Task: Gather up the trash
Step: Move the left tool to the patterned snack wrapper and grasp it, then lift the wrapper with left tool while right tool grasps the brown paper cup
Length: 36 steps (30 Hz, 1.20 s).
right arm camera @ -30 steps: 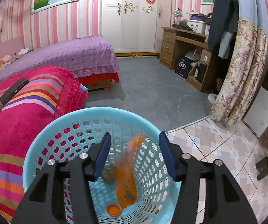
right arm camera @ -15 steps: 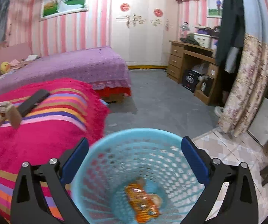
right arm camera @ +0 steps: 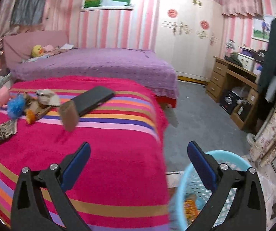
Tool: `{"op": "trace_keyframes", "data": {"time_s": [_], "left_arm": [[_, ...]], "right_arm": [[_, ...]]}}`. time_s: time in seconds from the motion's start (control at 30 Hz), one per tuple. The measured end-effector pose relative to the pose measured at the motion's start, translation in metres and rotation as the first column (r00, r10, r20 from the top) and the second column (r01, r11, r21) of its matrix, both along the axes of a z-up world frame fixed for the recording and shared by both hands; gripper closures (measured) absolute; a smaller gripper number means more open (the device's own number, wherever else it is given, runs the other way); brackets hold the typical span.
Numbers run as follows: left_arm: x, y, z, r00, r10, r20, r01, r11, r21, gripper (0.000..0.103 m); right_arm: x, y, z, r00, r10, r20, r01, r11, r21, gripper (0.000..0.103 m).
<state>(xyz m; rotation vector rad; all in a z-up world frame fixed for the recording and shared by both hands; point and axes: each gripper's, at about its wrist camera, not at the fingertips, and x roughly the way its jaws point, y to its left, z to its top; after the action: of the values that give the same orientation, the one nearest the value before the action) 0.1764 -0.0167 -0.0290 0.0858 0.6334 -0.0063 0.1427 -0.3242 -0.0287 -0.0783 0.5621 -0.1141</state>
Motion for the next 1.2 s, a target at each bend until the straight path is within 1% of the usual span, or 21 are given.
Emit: {"op": "trace_keyframes", "data": {"time_s": [0.07,0.17,0.27,0.4,0.47,0.5,0.53,0.6,0.67,0.7,0.77,0.83,0.9,0.97,1.07,1.2], "left_arm": [[0.004,0.017,-0.009,0.999,0.026,-0.023,-0.025,1.0,0.014,0.006],[0.01,0.038,-0.02,0.997,0.035,-0.062,-0.035,0.999,-0.004,0.006],[0.016,0.053,-0.034,0.994,0.053,-0.098,-0.053,0.999,-0.002,0.006],[0.028,0.065,-0.054,0.987,0.055,-0.151,-0.052,0.998,0.025,0.006],[0.036,0.073,-0.065,0.979,0.054,-0.196,-0.054,0.999,0.002,0.012],[0.039,0.075,-0.068,0.976,0.042,-0.214,-0.049,0.999,-0.024,0.012],[0.04,0.077,-0.068,0.976,0.026,-0.216,-0.038,0.998,-0.05,0.012],[0.042,0.075,-0.07,0.974,-0.006,-0.227,-0.007,0.998,-0.056,0.013],[0.042,0.072,-0.07,0.973,-0.025,-0.228,0.013,0.998,-0.055,0.02],[0.042,0.07,-0.07,0.973,-0.035,-0.227,0.023,0.998,-0.054,0.022],[0.041,0.066,-0.068,0.973,-0.06,-0.222,0.049,0.997,-0.057,0.032],[0.041,0.064,-0.068,0.973,-0.069,-0.222,0.058,0.997,-0.058,0.036],[0.042,0.063,-0.067,0.973,-0.064,-0.224,0.052,0.997,-0.058,0.044],[0.043,0.063,-0.065,0.972,-0.063,-0.225,0.051,0.997,-0.056,0.064],[0.042,0.061,-0.064,0.97,-0.066,-0.232,0.053,0.997,-0.063,0.068],[0.036,0.056,-0.061,0.973,-0.069,-0.22,0.06,0.997,-0.049,0.071]], "right_arm": [[0.003,0.015,-0.003,1.0,0.029,-0.01,-0.029,0.999,-0.014,0.005],[0.007,0.033,-0.008,0.998,0.052,-0.027,-0.053,0.997,-0.054,0.005],[0.012,0.039,-0.012,0.997,0.066,-0.045,-0.069,0.996,-0.058,0.005],[0.017,0.043,-0.015,0.995,0.072,-0.065,-0.076,0.996,-0.056,0.005],[0.018,0.043,-0.015,0.995,0.075,-0.07,-0.079,0.996,-0.044,0.005],[0.019,0.044,-0.016,0.994,0.077,-0.072,-0.08,0.996,-0.04,0.005],[0.02,0.044,-0.017,0.994,0.079,-0.075,-0.082,0.996,-0.039,0.005],[0.022,0.047,-0.018,0.993,0.082,-0.08,-0.086,0.995,-0.041,0.005],[0.023,0.049,-0.02,0.993,0.084,-0.085,-0.088,0.995,-0.045,0.005],[0.023,0.05,-0.02,0.992,0.086,-0.087,-0.091,0.995,-0.046,0.005],[0.024,0.052,-0.021,0.992,0.089,-0.09,-0.094,0.995,-0.046,0.005],[0.024,0.054,-0.021,0.992,0.092,-0.091,-0.097,0.994,-0.048,0.005],[0.024,0.056,-0.02,0.992,0.094,-0.089,-0.099,0.994,-0.053,0.005],[0.024,0.057,-0.02,0.991,0.095,-0.089,-0.1,0.993,-0.057,0.005],[0.024,0.057,-0.02,0.992,0.094,-0.09,-0.099,0.993,-0.063,0.005],[0.024,0.055,-0.019,0.992,0.089,-0.086,-0.094,0.994,-0.054,0.005]]}}
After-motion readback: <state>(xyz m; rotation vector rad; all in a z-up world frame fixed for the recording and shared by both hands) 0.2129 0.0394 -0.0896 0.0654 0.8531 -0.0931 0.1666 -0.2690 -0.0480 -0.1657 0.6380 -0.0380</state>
